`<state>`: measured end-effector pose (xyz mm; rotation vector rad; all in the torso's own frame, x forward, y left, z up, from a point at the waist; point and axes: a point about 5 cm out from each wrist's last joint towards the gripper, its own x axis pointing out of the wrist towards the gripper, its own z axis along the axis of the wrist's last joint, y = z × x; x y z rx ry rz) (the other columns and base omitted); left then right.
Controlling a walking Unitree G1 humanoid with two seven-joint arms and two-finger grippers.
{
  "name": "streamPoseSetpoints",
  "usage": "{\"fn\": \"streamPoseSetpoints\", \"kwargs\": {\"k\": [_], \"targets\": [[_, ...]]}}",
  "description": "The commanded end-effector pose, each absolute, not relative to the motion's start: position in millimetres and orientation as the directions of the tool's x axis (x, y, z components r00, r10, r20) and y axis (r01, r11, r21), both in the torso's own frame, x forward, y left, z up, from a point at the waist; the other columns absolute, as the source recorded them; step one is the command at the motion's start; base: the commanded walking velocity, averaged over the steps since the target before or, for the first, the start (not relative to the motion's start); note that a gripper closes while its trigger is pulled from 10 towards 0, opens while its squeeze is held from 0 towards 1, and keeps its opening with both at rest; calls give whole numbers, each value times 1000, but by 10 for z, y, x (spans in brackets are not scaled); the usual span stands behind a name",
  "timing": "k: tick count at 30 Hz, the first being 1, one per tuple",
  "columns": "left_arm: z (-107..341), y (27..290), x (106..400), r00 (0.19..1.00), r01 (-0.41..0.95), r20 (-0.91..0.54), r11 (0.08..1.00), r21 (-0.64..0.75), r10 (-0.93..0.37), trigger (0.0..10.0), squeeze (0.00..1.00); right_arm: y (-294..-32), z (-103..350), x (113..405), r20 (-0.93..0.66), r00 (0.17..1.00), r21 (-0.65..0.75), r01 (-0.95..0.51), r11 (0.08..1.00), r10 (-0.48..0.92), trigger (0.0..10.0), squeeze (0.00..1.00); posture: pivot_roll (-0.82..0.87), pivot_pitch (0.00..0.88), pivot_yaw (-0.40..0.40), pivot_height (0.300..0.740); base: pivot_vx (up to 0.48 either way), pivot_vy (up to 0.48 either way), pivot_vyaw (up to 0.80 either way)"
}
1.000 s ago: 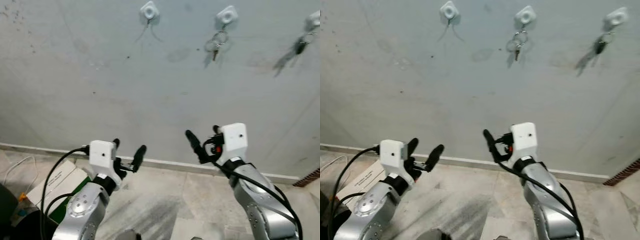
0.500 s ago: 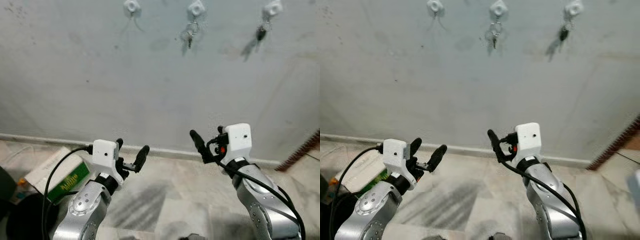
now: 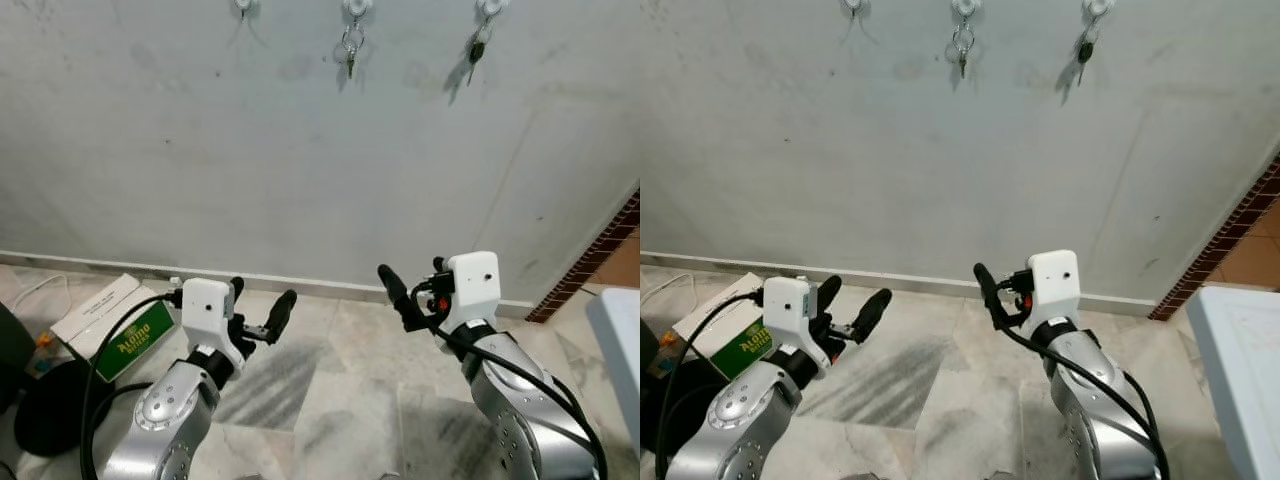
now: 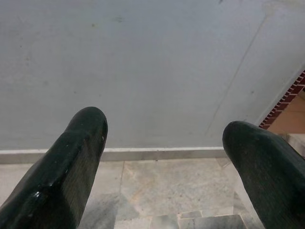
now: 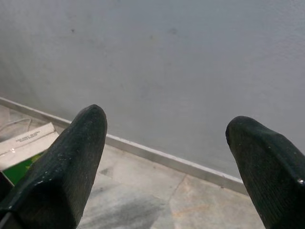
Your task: Hang keys on a hook
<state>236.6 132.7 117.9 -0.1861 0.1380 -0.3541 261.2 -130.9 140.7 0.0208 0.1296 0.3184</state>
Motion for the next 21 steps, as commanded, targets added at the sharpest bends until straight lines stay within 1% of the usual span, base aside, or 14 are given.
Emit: {"fn": "streamPoseSetpoints", "kwargs": {"k": [1, 3, 7, 21], "targets": [[1170, 1347, 2379, 931, 320, -111, 925, -205, -347, 10000, 0, -1295, 1461, 2629, -109, 944, 38, -311, 950, 313, 10000, 0, -14, 122, 31, 740, 0, 0, 0], [1182, 1341, 2390, 932, 320, -108, 925, -206, -347, 10000, 0, -1287, 1464, 2634, -113, 943, 37, -310, 950, 312, 10000, 0, -14, 122, 31, 740, 0, 0, -222], [1184, 1349, 2395, 932, 319, -108, 925, -205, -345, 10000, 0, -1294, 1455, 2633, -118, 944, 38, -306, 951, 308, 10000, 0, -14, 122, 31, 740, 0, 292, -778], [1184, 1344, 2403, 929, 327, -113, 924, -199, -353, 10000, 0, -1296, 1440, 2637, -127, 946, 40, -294, 955, 297, 10000, 0, -13, 127, 37, 740, 0, 464, -755]]}}
